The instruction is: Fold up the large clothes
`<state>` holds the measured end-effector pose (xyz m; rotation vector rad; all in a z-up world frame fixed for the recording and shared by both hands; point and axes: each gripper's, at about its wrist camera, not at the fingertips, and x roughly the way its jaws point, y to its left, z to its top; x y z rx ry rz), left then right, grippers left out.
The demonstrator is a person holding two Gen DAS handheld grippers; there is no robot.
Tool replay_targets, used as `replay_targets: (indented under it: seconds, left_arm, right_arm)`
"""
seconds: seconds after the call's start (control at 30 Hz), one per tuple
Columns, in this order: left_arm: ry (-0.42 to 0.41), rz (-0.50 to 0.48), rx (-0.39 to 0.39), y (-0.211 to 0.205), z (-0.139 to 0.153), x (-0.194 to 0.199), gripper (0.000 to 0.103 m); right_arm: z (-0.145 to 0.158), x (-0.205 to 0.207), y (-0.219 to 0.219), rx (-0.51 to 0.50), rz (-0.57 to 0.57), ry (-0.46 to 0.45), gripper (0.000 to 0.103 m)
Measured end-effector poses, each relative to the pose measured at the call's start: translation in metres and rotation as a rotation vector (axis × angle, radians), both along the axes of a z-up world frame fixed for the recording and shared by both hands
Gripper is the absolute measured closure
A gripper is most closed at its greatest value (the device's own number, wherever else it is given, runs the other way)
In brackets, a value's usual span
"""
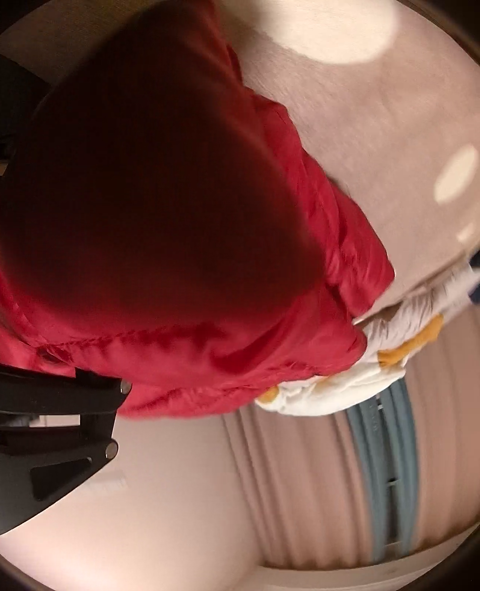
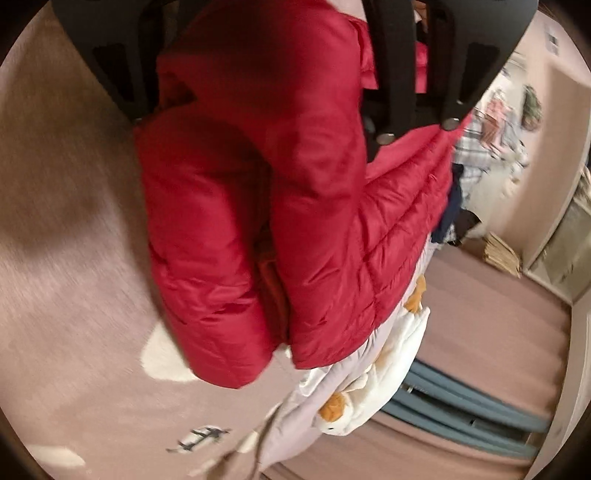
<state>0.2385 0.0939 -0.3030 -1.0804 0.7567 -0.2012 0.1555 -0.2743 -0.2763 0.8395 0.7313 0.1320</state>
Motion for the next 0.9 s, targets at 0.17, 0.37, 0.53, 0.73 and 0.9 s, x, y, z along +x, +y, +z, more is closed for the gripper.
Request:
replay_targets:
  seconds: [0.17, 0.37, 0.53, 0.73, 0.9]
  left_arm:
    - [-0.039, 0.021, 0.363, -0.024, 0.049, -0.01, 0.07]
    - [-0.121, 0.157, 0.603, -0.022, 0.088, -0.028, 0.073]
    - [-0.213, 0.14, 0.919, -0.061, 0.105, -0.026, 0.073]
    - [-0.443, -0.046, 0.795, -0.093, 0.142, -0.04, 0.069]
    - [-0.539, -0.163, 0.7, -0.116, 0.158, -0.045, 0.055]
  right_arm:
    - [0.009, 0.006, 0.014, -0.071, 0.016, -0.001, 0.072]
    - [0.003, 0.018, 0.031, -0.014, 0.148, 0.004, 0.072]
    - [0.004, 0.021, 0.05, -0.126, 0.184, 0.004, 0.071]
    - [0.003, 0.029, 0.05, -0.129, 0.178, 0.034, 0.07]
    - [0.015, 0.02, 0.044, -0.244, 0.119, 0.047, 0.044]
